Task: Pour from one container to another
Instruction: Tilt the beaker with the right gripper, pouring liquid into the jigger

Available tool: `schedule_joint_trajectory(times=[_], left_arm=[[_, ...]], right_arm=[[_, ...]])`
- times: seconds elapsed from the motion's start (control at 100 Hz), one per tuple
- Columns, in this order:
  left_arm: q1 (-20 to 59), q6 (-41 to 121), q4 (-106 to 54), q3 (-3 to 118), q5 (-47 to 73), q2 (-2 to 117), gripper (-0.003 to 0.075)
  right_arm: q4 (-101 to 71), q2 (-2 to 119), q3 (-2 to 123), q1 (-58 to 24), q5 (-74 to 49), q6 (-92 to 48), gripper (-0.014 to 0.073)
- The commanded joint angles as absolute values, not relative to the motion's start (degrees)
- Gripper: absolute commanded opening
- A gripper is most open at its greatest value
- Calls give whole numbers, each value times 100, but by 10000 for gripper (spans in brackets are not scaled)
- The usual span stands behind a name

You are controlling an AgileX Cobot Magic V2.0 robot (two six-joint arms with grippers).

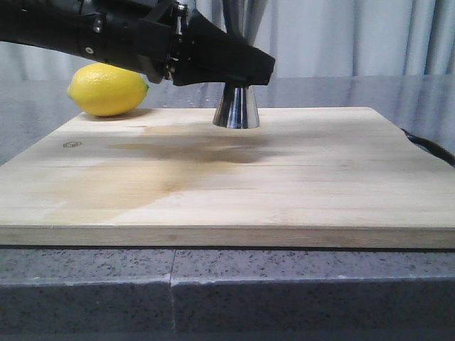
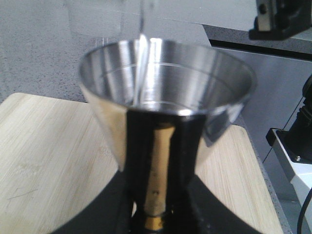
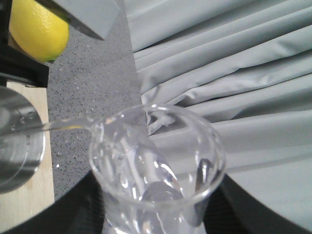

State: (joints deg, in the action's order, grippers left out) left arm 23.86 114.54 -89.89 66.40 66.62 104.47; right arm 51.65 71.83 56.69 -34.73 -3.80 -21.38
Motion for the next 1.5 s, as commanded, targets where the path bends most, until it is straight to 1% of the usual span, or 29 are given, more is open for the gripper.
schedule_joint_trajectory(times=[0.0, 1.49], left_arm=[[2426, 11419, -9404, 6807, 7264, 10132, -19], [2426, 11419, -9425, 6807, 7264, 10132, -19]], right_arm=[[5356, 6996, 5893, -3471, -38, -2156, 206], [6377, 6996, 5893, -3471, -49, -2156, 206]])
